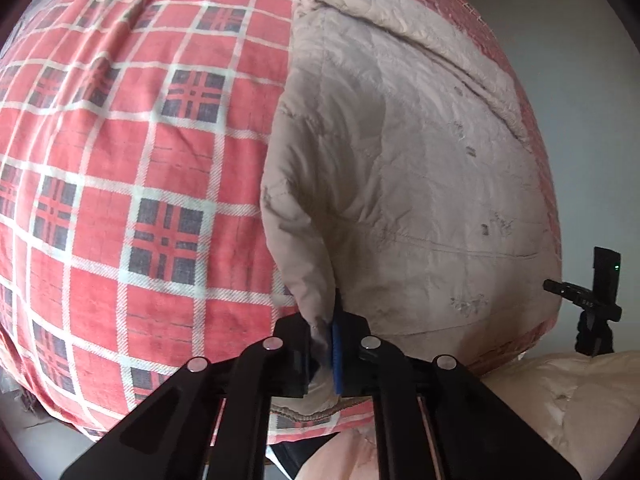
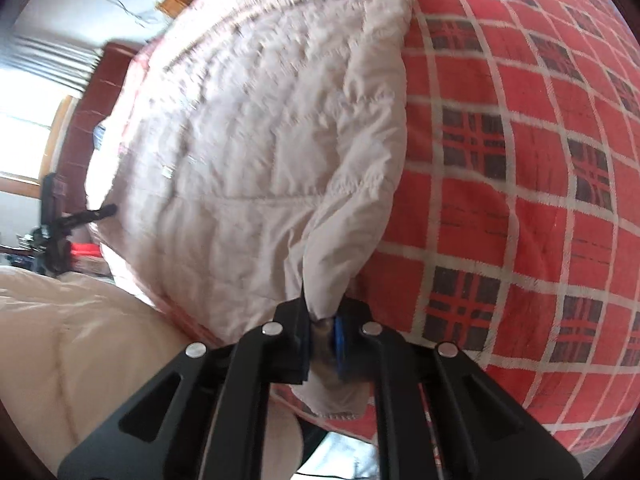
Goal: Fold large clothes
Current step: 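Grasp the jacket hem with the left gripper while the right gripper grasps it too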
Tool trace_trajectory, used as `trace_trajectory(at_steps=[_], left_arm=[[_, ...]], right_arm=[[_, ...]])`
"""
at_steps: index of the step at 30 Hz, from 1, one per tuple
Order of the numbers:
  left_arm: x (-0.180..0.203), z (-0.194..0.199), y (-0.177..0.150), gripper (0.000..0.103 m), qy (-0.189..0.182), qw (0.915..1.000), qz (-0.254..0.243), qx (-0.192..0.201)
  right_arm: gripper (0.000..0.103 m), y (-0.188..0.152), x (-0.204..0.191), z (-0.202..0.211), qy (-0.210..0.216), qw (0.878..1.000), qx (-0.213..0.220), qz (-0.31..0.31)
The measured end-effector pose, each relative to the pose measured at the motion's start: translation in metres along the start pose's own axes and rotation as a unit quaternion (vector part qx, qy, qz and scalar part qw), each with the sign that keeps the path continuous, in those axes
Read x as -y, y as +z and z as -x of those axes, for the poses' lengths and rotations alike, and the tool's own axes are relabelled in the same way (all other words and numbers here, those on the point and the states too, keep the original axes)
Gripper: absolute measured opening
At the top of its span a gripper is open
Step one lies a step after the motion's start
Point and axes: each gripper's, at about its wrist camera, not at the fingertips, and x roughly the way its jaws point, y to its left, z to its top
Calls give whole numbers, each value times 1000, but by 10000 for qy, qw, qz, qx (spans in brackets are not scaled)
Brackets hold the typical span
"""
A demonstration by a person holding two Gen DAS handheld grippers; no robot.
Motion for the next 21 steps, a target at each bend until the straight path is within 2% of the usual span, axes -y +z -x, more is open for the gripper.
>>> trace_trajectory(at_steps=[4, 7, 11, 15, 21], left_arm=[[11, 27, 13, 7, -522, 9979, 4, 370], [19, 45, 30, 7, -757, 9949, 3, 668], [19, 60, 57, 7, -640, 9932, -132, 958], [17, 64, 81, 7, -580, 9913, -263, 1148], [18, 55, 126, 7, -605, 9892, -343, 1287]], right_arm=[[7, 10, -6, 27, 553, 9972, 503, 47], [7, 24, -14, 45, 706, 9940, 830, 99], [7, 50, -13, 62, 811, 9900, 1146, 117], [7, 74, 1, 68, 804, 9890, 1235, 148], [7, 120, 27, 73, 1017, 9862, 1306, -61]])
